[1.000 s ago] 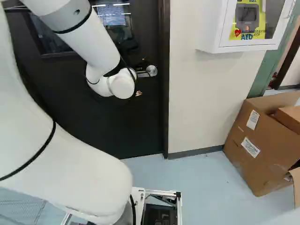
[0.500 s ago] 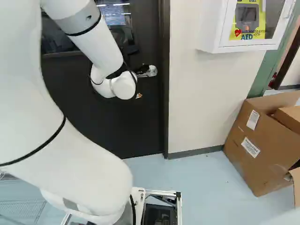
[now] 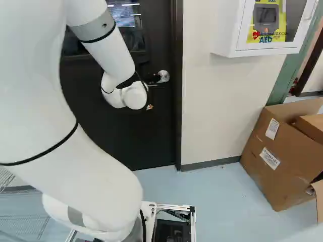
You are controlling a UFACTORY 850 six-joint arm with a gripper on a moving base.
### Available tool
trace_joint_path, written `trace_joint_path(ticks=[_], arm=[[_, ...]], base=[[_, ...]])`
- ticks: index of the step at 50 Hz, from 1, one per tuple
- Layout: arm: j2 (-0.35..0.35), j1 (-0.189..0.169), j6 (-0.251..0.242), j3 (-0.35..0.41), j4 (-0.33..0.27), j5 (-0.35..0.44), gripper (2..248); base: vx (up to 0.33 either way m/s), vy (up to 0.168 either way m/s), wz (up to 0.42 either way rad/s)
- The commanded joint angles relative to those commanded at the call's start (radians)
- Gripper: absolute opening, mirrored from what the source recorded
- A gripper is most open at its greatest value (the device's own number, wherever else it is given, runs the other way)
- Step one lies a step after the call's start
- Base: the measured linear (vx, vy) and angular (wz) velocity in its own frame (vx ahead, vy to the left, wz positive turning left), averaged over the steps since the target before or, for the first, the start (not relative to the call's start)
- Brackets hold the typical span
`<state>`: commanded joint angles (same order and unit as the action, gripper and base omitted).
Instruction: Open the door and move inside
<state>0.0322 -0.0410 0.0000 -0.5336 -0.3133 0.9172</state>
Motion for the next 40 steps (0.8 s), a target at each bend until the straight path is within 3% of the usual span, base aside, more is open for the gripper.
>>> trace_joint_path(ticks=[40], arm=[[-0.088,-0.002,0.0,0.007,0.0,0.0,247]], base=[[0.0,0.0,0.0]])
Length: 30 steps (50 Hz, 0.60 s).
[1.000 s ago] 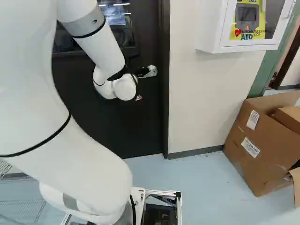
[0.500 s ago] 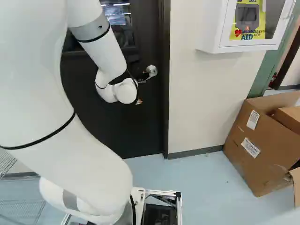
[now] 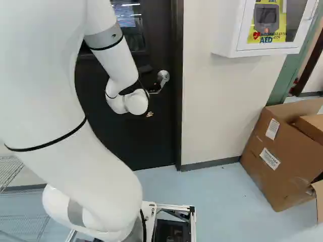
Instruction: Open the door and move inside
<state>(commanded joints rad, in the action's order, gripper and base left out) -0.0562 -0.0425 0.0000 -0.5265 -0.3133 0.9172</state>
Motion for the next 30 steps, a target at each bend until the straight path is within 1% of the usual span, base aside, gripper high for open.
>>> trace_joint_path(ticks=[16,30], arm=[[-0.047,-0.004,0.0,-0.01,0.0,0.0,247],[-0.139,-0.005,0.0,-0.074,-0.004,0.0,247]], base=[[0.0,0.0,0.0],[0.0,0.0,0.0]])
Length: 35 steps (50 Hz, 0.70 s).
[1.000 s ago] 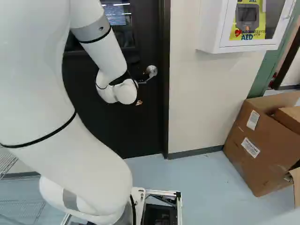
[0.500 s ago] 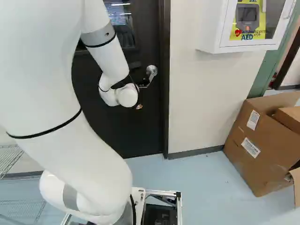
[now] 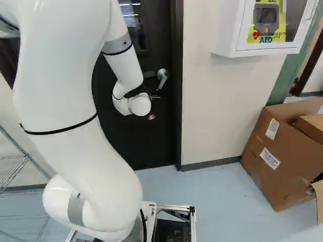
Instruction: Open the door and move inside
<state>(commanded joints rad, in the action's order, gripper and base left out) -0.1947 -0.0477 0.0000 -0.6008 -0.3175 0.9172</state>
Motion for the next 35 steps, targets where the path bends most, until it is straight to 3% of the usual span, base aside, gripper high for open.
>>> trace_joint_path(ticks=[35], arm=[[-0.199,0.007,0.0,-0.197,-0.115,0.0,247]], base=[[0.0,0.0,-0.001]])
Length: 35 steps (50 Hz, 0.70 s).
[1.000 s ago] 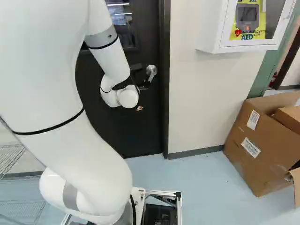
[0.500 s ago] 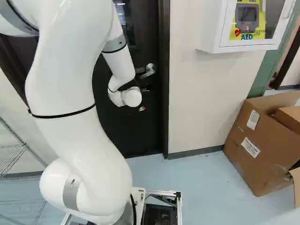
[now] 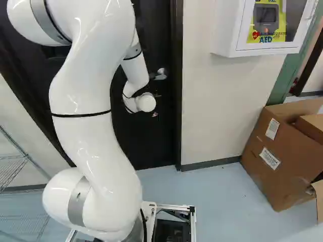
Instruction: Open the door and move inside
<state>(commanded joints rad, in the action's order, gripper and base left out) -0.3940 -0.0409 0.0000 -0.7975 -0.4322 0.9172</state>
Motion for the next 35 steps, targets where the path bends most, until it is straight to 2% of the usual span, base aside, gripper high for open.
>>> trace_joint_path(ticks=[35], arm=[[-0.157,0.009,0.0,-0.205,-0.131,0.0,247]], base=[[0.0,0.0,0.0]])
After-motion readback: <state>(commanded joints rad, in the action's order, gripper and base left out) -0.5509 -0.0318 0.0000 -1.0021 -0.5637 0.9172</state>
